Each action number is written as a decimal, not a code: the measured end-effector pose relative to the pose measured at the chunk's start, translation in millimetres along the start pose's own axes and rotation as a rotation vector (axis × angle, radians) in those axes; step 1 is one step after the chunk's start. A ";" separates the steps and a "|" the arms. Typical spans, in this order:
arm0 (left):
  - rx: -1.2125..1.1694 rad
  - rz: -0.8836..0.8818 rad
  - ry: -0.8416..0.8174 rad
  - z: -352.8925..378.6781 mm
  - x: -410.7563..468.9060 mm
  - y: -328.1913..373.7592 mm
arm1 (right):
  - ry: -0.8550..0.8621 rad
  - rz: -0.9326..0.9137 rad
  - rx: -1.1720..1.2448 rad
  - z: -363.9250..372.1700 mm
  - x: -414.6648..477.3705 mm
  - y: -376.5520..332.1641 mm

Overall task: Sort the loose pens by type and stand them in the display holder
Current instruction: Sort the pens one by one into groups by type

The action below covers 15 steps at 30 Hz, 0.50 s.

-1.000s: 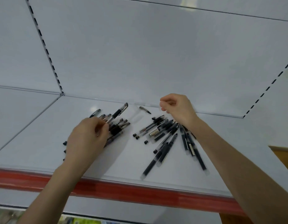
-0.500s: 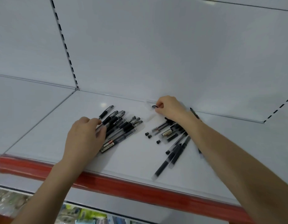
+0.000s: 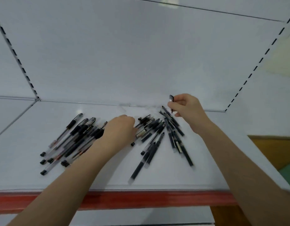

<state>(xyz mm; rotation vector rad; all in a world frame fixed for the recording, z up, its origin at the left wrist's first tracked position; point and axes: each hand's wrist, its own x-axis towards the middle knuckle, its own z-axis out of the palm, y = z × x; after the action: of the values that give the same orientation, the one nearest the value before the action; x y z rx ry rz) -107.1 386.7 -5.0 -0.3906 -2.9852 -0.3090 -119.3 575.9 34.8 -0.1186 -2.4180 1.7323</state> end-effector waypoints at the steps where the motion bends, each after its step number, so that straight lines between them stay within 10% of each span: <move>1: 0.045 -0.010 -0.022 1.4 3.1 3.2 | 0.009 0.002 -0.002 -6.5 -5.1 1.8; 10: -0.183 -0.030 -0.025 -0.2 6.4 6.8 | 0.032 -0.090 0.032 -25.5 -26.8 11.4; 15: -0.703 -0.054 0.029 -24.1 -23.3 2.0 | 0.086 -0.117 0.255 -21.4 -26.8 -8.8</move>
<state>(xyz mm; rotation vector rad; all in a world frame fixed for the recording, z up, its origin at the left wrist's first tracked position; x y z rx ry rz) -82.1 377.7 15.6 -0.3518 -2.7647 -1.3573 -88.8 588.7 47.5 -0.0192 -2.0797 1.9197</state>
